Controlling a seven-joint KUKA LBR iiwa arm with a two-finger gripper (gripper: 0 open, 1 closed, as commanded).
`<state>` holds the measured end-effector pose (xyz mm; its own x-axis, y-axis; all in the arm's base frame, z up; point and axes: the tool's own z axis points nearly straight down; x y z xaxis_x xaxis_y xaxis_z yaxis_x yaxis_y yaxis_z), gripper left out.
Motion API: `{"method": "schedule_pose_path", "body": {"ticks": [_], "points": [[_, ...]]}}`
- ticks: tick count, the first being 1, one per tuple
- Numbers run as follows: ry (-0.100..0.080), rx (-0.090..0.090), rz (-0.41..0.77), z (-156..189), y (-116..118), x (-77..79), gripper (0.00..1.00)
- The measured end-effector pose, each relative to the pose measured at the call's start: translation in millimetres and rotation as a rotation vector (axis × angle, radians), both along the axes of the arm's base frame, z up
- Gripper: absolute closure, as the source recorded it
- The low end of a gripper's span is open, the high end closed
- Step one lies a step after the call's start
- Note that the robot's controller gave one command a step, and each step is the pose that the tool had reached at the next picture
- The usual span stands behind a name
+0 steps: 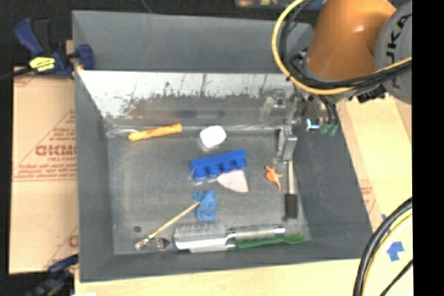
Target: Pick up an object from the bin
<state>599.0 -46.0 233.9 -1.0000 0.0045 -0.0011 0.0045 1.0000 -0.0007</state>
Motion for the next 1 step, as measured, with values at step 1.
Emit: {"method": "schedule_pose_path", "body": {"ticks": [1], "points": [[-0.004, -0.001, 0.001, 1.6, -0.3, 0.9, 0.0]]}}
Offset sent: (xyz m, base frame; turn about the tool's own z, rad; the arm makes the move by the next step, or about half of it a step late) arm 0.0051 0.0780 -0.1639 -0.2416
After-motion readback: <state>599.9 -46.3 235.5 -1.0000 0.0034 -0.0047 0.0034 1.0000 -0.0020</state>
